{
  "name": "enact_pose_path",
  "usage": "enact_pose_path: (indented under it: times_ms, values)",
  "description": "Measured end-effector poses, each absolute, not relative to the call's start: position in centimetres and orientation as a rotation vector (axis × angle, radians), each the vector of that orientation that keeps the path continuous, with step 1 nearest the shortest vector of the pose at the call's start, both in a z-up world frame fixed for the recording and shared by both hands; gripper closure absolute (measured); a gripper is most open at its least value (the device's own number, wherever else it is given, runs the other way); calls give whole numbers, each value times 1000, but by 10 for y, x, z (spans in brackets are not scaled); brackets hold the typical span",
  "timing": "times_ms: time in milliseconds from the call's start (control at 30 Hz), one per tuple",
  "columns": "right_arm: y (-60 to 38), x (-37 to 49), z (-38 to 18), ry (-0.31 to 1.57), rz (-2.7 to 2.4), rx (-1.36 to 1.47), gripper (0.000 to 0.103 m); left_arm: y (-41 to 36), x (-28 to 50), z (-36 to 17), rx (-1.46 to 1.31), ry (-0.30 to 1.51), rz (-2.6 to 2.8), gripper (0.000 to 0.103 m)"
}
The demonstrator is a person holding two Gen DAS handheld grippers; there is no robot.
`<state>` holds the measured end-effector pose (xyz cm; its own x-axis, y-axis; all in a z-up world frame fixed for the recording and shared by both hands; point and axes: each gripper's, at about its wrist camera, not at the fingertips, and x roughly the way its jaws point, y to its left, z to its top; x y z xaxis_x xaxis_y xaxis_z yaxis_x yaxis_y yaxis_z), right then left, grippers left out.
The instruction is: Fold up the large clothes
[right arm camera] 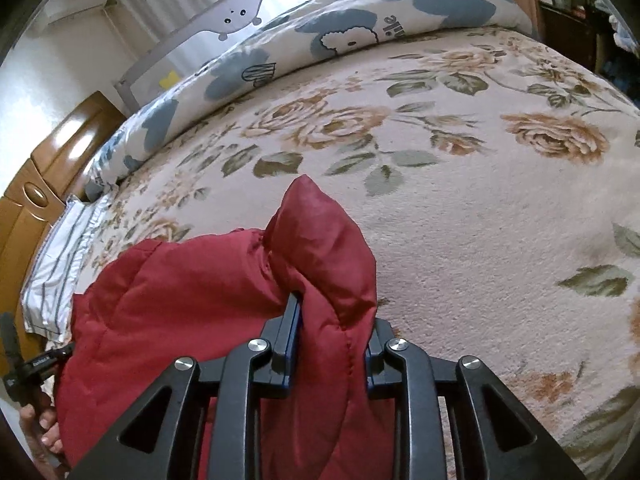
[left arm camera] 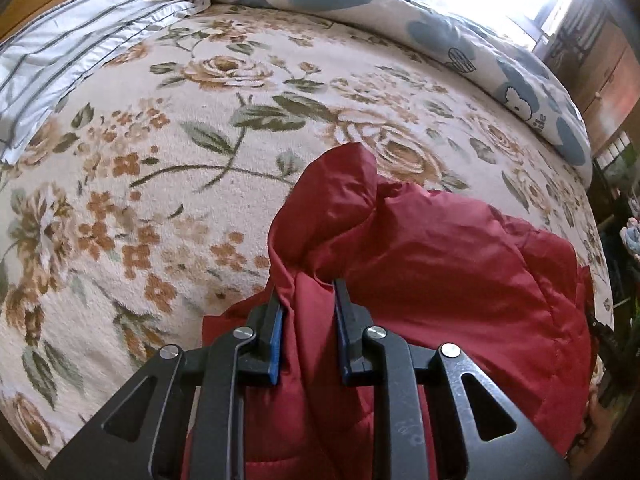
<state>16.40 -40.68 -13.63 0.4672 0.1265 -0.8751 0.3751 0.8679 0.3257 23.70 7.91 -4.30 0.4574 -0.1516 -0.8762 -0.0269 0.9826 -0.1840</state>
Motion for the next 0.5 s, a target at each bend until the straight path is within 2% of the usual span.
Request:
enact_pose_path:
  times_ms: [500]
  values:
    - [-407, 162, -142, 1098, -194, 505, 75, 74, 175, 14, -121, 981, -131, 82]
